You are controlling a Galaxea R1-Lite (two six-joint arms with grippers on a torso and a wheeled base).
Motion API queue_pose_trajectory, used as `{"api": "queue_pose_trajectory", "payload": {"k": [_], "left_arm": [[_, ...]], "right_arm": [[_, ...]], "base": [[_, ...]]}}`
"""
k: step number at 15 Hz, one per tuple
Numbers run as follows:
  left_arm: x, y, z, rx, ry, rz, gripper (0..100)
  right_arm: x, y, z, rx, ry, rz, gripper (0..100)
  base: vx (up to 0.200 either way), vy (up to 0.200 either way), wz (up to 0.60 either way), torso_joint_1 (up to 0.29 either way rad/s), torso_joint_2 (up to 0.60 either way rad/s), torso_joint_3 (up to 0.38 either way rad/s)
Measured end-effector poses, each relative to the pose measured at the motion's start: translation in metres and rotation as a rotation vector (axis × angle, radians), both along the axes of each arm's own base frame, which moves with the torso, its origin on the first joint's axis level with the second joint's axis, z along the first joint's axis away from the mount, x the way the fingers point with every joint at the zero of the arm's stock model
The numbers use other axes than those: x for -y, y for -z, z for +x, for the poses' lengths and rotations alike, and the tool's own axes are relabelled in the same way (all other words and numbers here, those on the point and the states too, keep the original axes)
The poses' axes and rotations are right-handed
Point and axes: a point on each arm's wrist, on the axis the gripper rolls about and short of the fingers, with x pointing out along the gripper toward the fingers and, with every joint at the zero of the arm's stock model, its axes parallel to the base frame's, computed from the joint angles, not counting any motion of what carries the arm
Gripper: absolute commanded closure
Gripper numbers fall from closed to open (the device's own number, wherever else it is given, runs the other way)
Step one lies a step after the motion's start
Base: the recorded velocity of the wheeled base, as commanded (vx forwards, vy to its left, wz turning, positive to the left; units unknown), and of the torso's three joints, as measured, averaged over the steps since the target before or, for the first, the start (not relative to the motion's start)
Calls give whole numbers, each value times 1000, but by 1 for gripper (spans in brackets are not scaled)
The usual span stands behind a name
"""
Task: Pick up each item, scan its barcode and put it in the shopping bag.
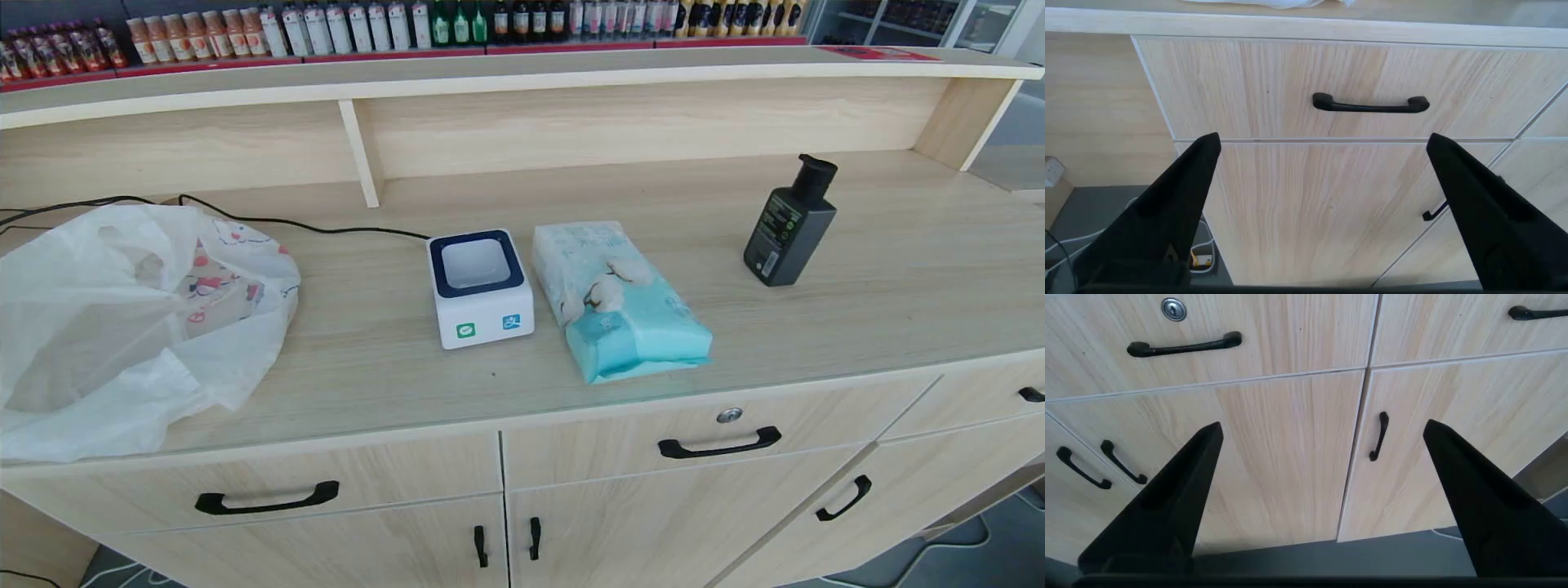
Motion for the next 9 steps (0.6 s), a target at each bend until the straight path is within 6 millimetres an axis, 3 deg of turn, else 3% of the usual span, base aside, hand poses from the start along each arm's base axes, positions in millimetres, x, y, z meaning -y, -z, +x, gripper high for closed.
{"api": "queue_pose_trajectory", "payload": {"k": [5, 9], "left_arm": [[0, 0, 0, -3, 0, 2, 0], [0, 0, 0, 0, 0, 1, 0]], "right_arm": [[-1, -2, 0, 15, -34, -46, 0], [-2, -49, -6, 83, -96, -51, 0]], "base": [[0, 0, 0, 0, 0, 0], [0, 0, 0, 0, 0, 0]]}}
